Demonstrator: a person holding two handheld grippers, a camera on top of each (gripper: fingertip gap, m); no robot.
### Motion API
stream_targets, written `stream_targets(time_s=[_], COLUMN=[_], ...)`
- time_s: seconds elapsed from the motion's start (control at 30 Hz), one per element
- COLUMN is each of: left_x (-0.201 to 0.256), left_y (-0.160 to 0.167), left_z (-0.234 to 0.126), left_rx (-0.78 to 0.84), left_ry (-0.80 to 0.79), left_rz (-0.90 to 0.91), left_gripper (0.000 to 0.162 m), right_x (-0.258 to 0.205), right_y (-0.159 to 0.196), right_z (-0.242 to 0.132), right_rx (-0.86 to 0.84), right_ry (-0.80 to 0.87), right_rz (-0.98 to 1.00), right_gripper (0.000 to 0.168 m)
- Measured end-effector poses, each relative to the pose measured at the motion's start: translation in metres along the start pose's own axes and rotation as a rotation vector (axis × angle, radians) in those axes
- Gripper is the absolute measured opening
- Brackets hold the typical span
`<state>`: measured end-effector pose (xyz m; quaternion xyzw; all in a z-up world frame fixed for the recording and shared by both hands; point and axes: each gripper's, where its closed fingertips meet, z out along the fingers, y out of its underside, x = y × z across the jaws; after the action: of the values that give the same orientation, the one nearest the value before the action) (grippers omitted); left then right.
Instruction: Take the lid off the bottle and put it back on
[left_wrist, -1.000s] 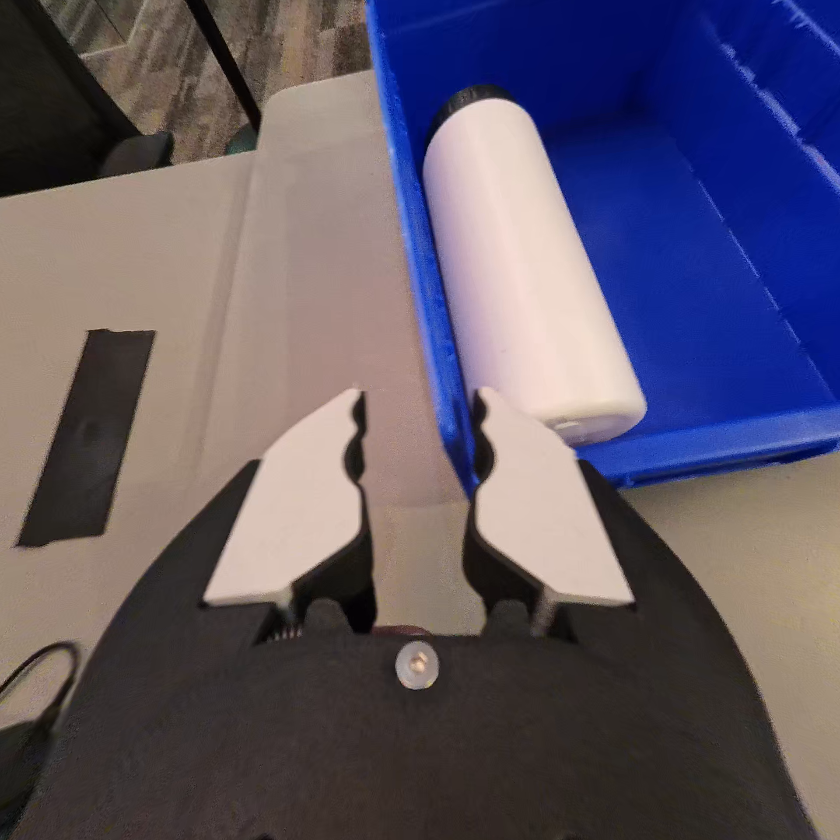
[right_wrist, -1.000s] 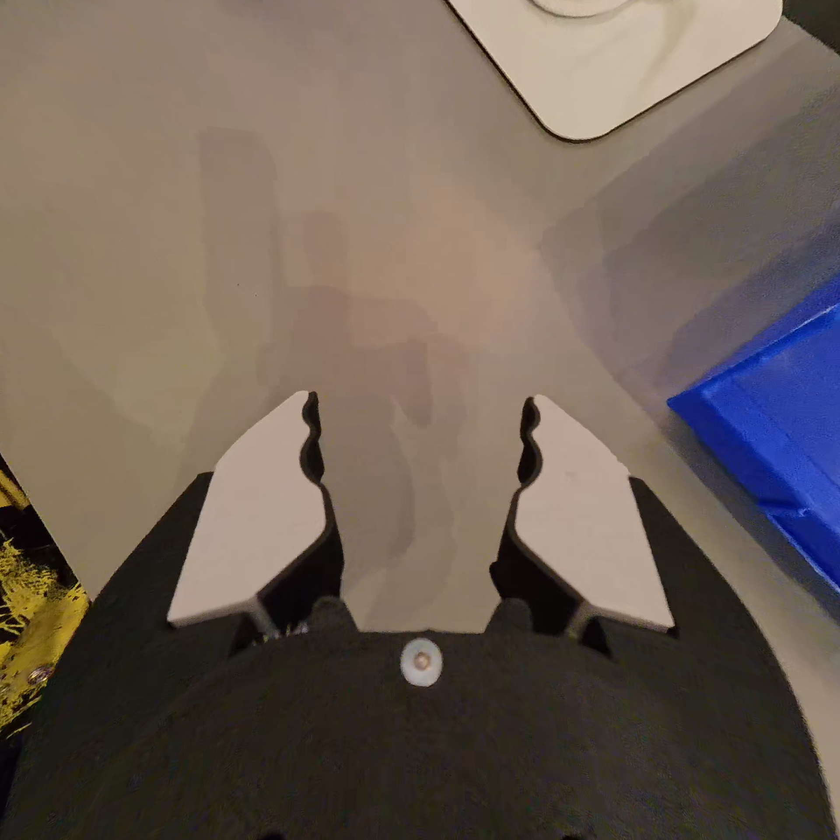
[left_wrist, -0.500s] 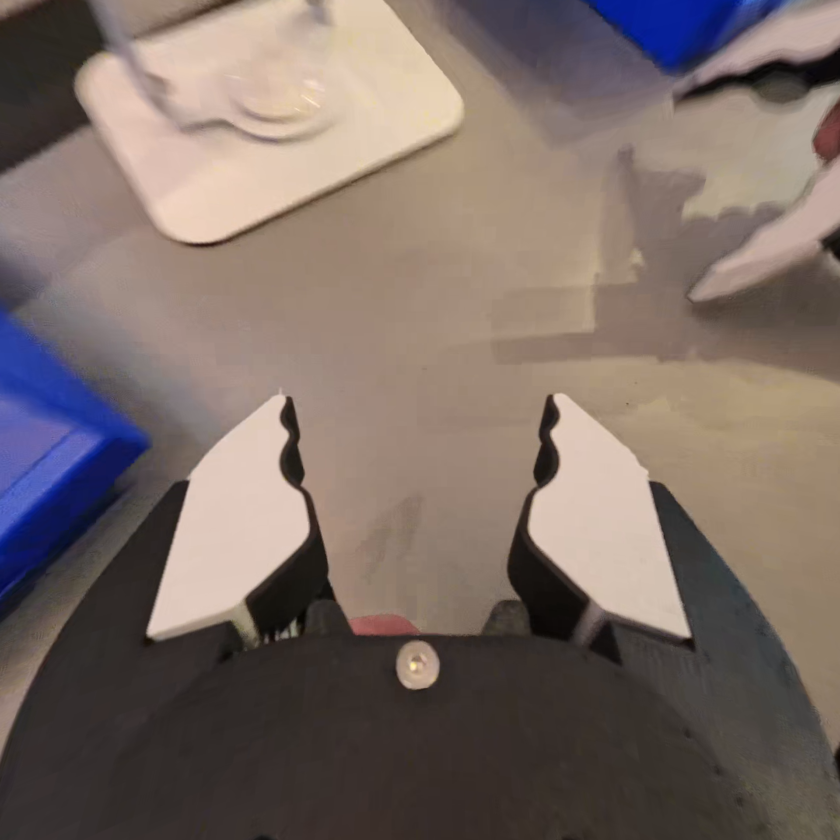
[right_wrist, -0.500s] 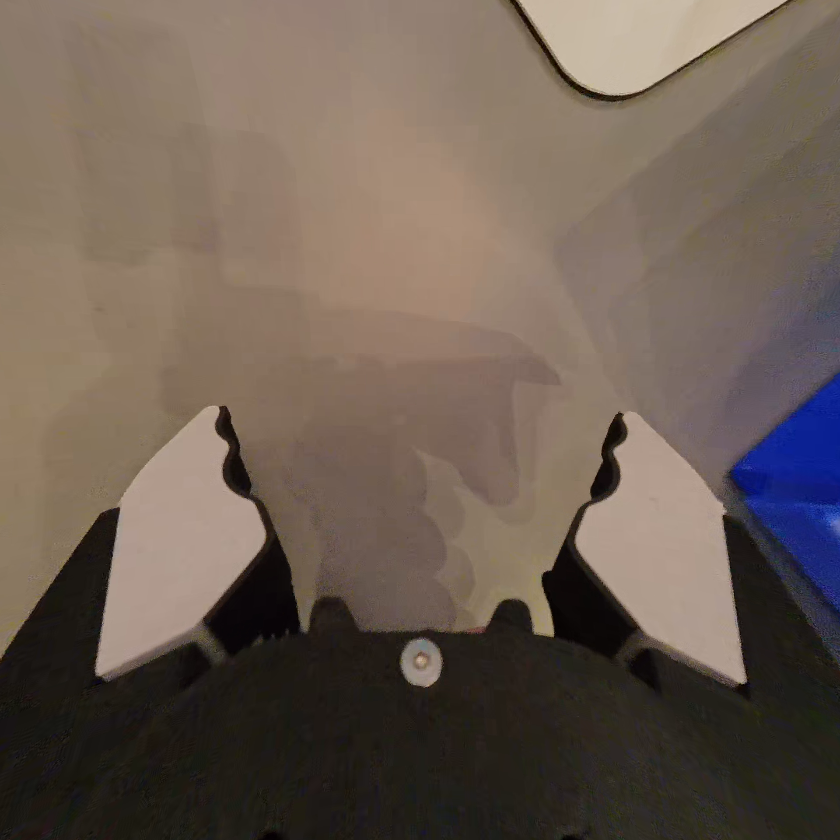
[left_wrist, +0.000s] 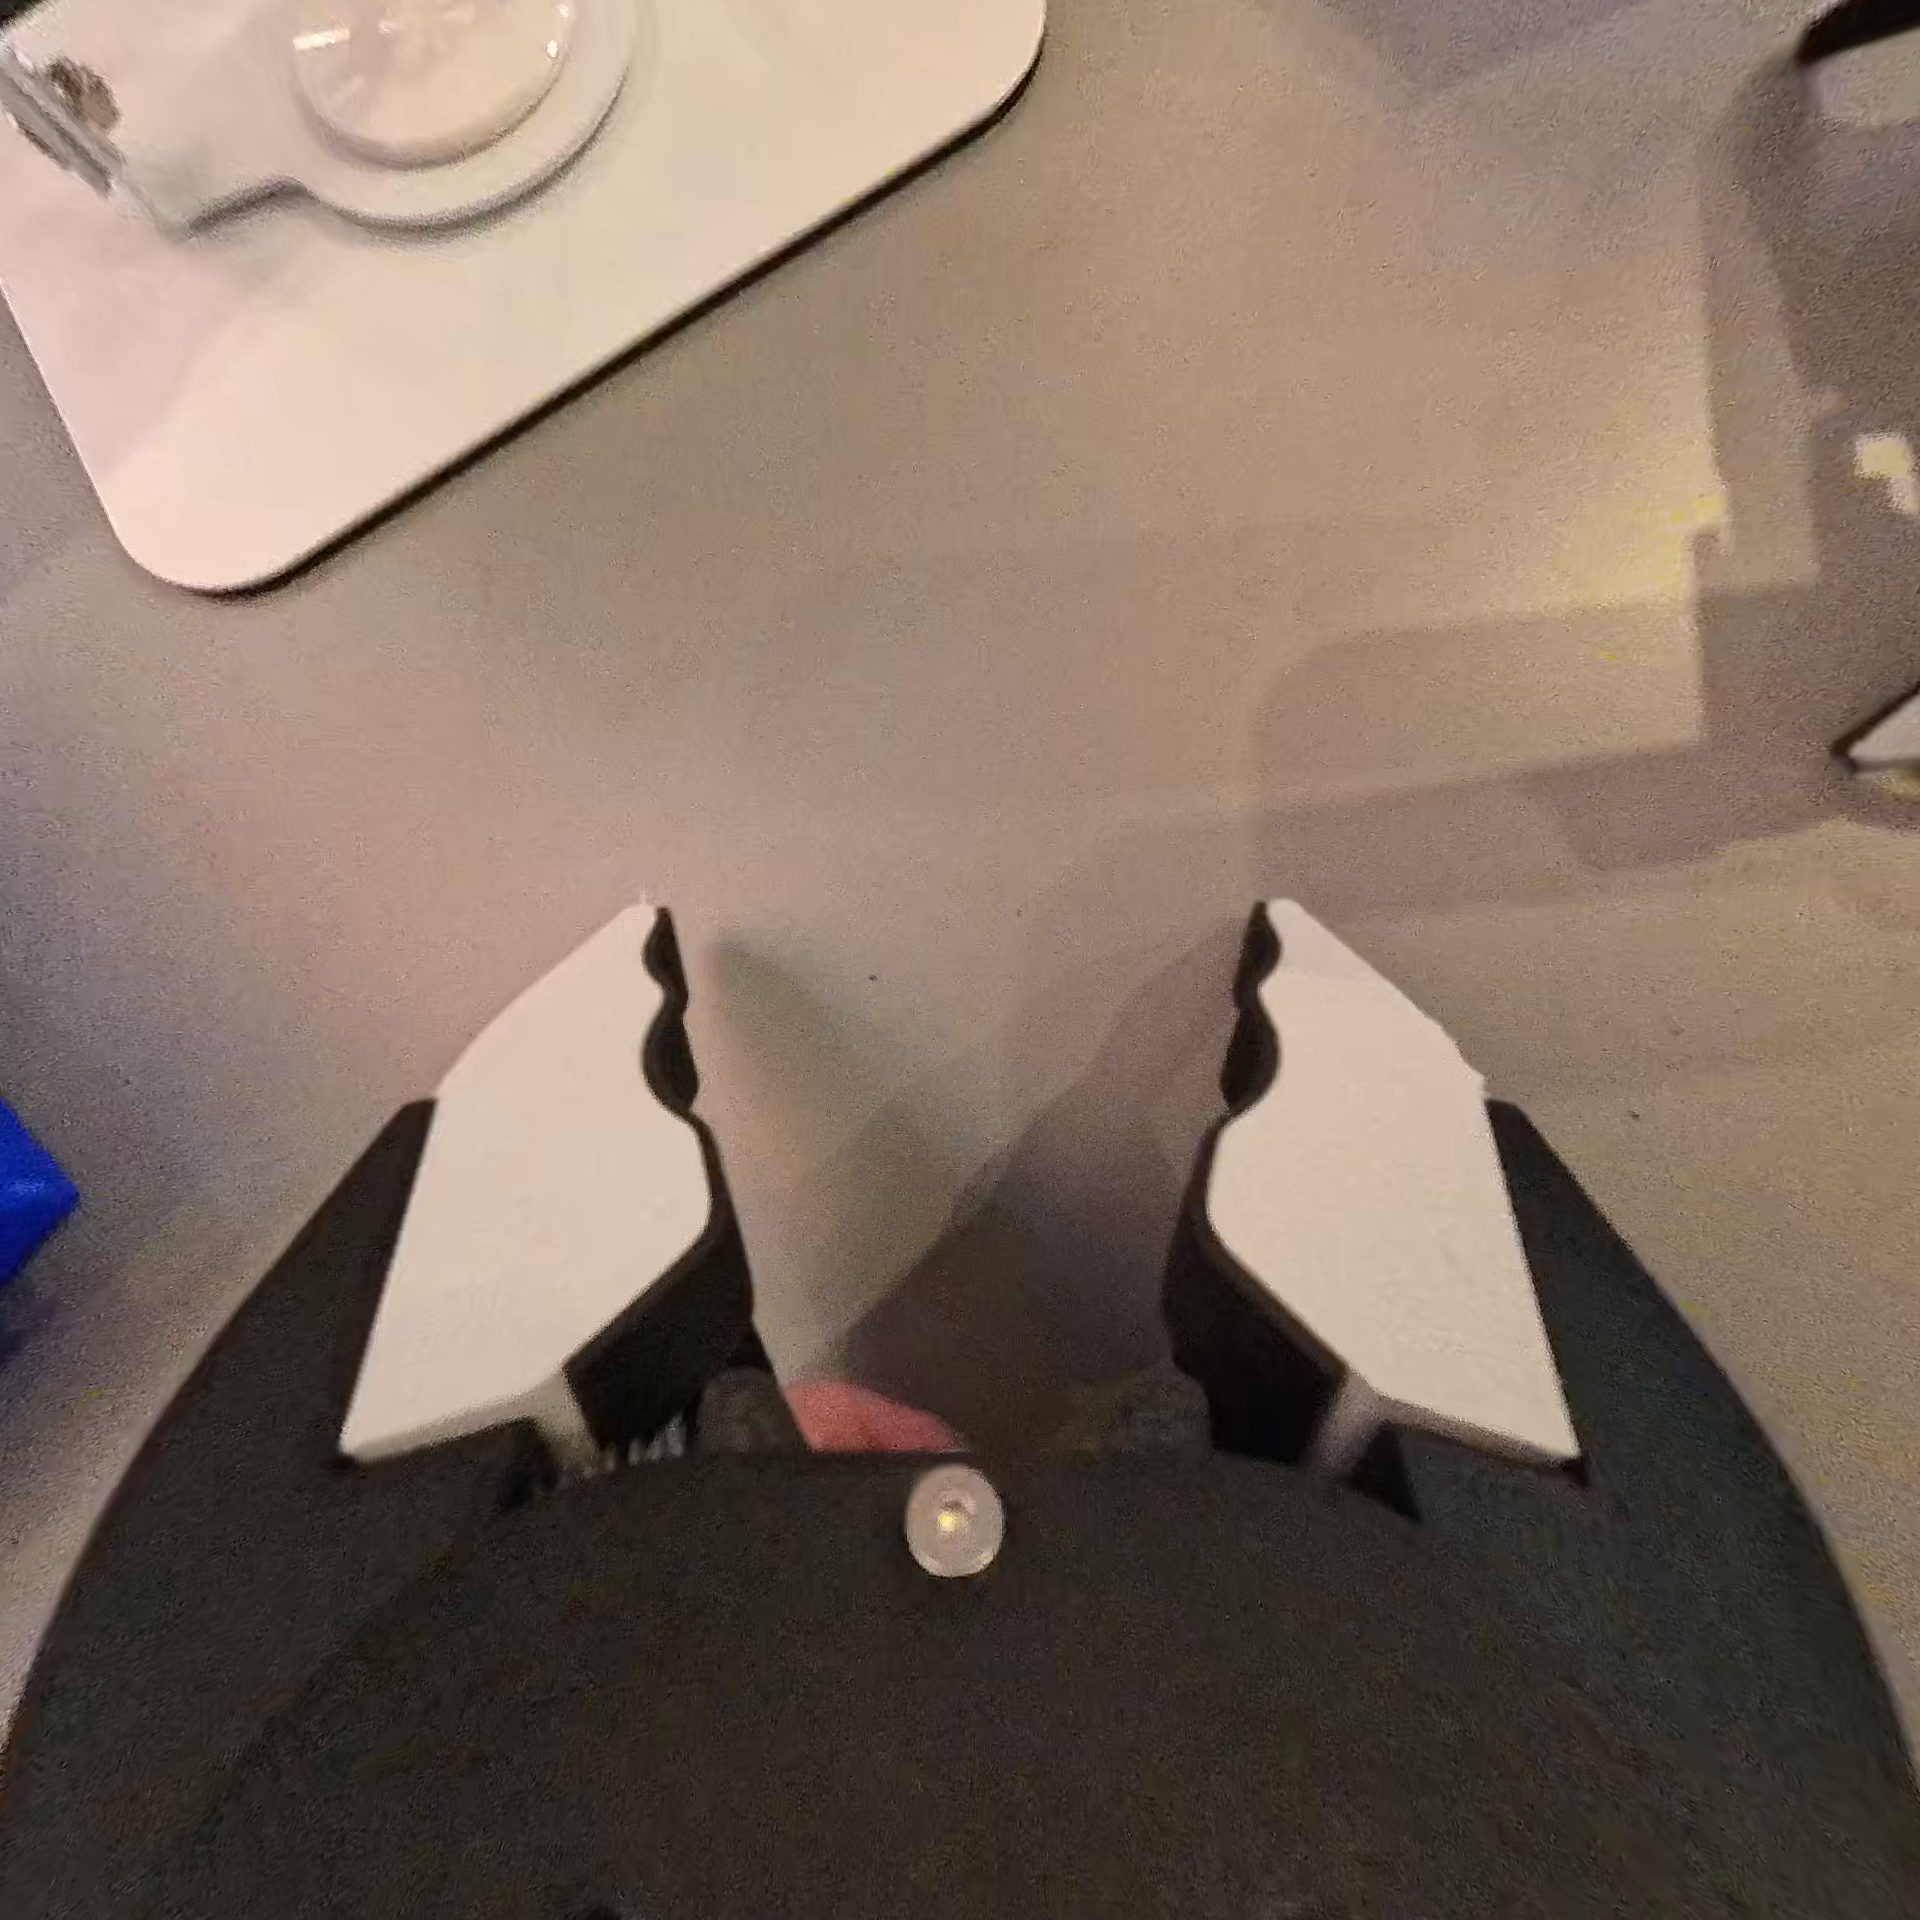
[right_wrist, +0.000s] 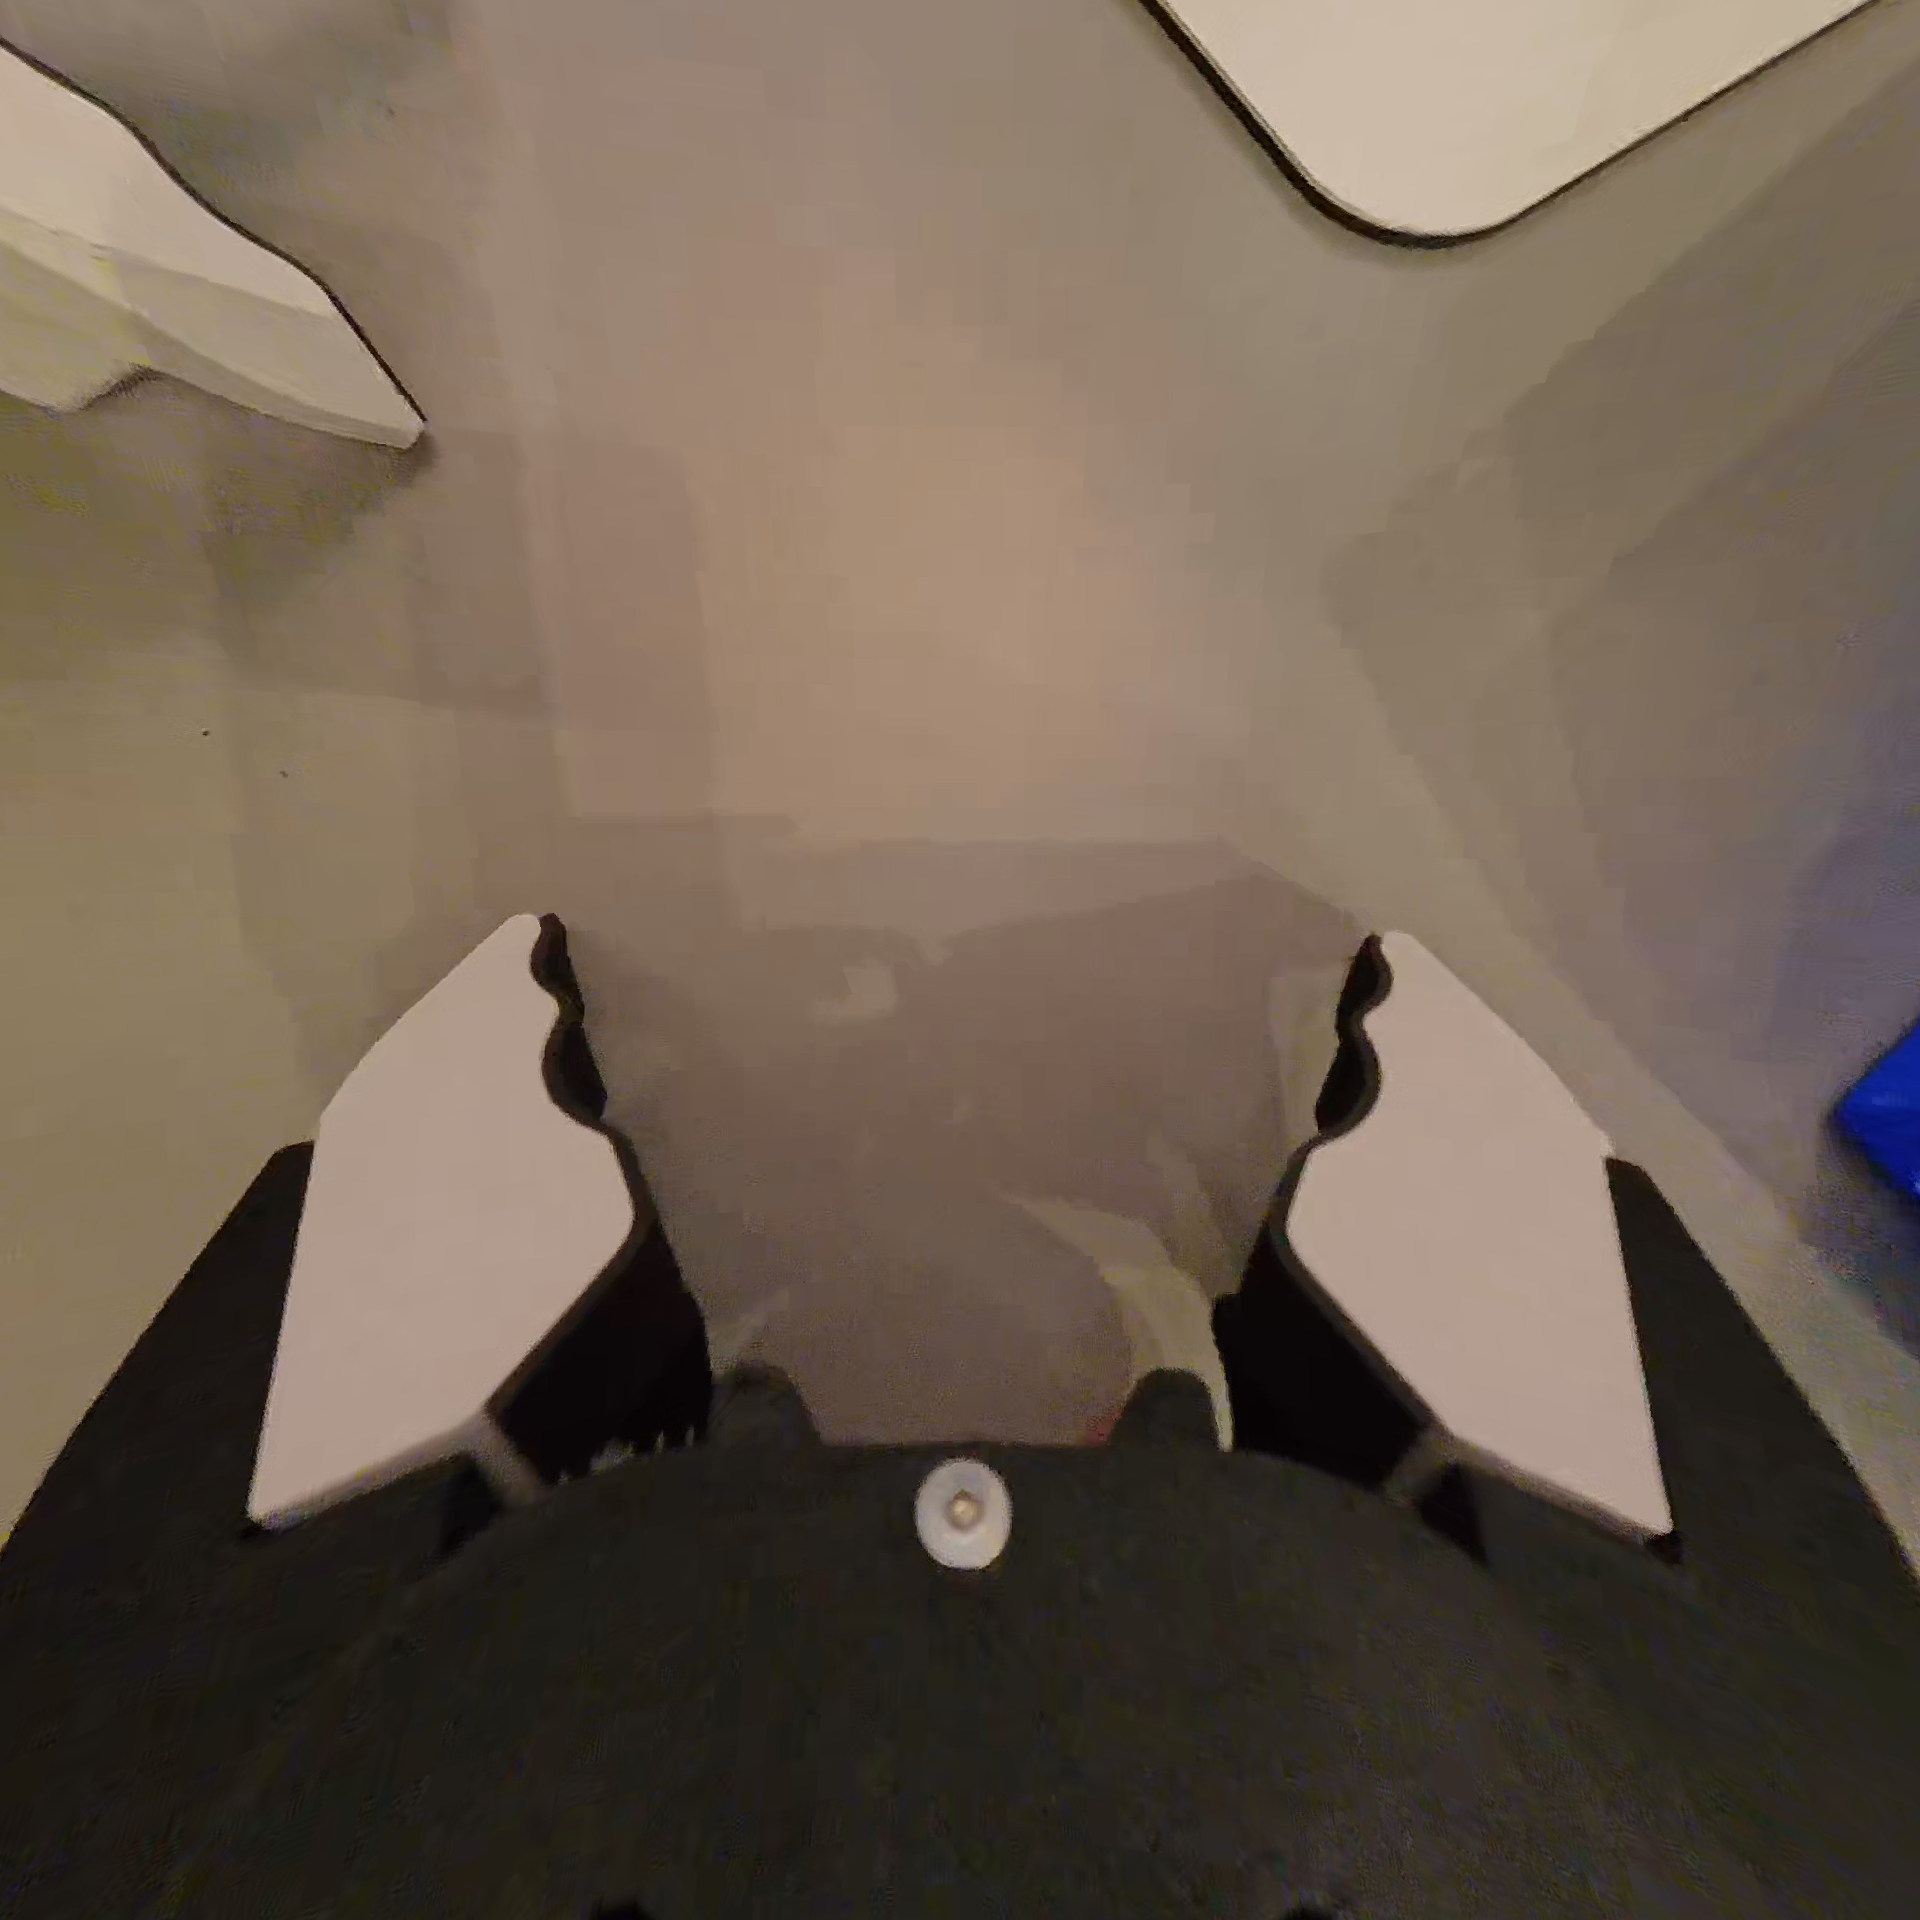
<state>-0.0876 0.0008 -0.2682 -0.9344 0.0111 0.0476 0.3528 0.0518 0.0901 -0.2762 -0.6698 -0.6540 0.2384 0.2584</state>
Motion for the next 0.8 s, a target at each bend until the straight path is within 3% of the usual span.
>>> stream_targets(time_s=[0.1,0.13,0.23,0.3,0.37,0.43,0.47,0.63,0.73,0.8], left_x=[0.0,-0.009,-0.028,-0.027,-0.031,-0.038,-0.039,-0.022,0.008,0.012], left_y=[-0.001,-0.001,0.006,0.005,0.004,0.006,0.008,0.002,-0.006,-0.003], left_z=[-0.002,-0.002,-0.003,-0.005,-0.007,-0.008,-0.007,-0.002,-0.001,0.001], left_rx=[0.045,0.04,0.014,0.035,0.049,0.03,0.011,-0.011,0.032,-0.013], left_ry=[-0.018,-0.064,-0.151,-0.14,-0.173,-0.215,-0.202,-0.09,0.089,0.116], left_rz=[0.012,-0.023,-0.064,-0.045,-0.026,-0.074,-0.094,-0.154,-0.073,-0.05], left_gripper=[0.081,0.066,0.001,0.01,0.034,0.047,0.047,0.002,0.019,0.006], right_x=[0.004,0.005,0.015,0.014,0.015,0.015,0.015,0.015,0.015,0.014], right_y=[0.001,0.0,-0.001,-0.001,-0.001,-0.001,-0.001,-0.002,-0.001,0.0], right_z=[0.001,0.002,0.005,0.005,0.005,0.006,0.006,0.006,0.005,0.005], right_rx=[-0.008,-0.012,-0.022,-0.023,-0.022,-0.022,-0.022,-0.022,-0.023,-0.022], right_ry=[-0.006,-0.017,-0.029,-0.029,-0.029,-0.029,-0.029,-0.029,-0.026,-0.029], right_rz=[0.005,-0.008,-0.017,-0.018,-0.018,-0.018,-0.018,-0.018,-0.017,-0.015], right_gripper=[0.137,0.14,0.147,0.147,0.147,0.147,0.147,0.147,0.147,0.147])
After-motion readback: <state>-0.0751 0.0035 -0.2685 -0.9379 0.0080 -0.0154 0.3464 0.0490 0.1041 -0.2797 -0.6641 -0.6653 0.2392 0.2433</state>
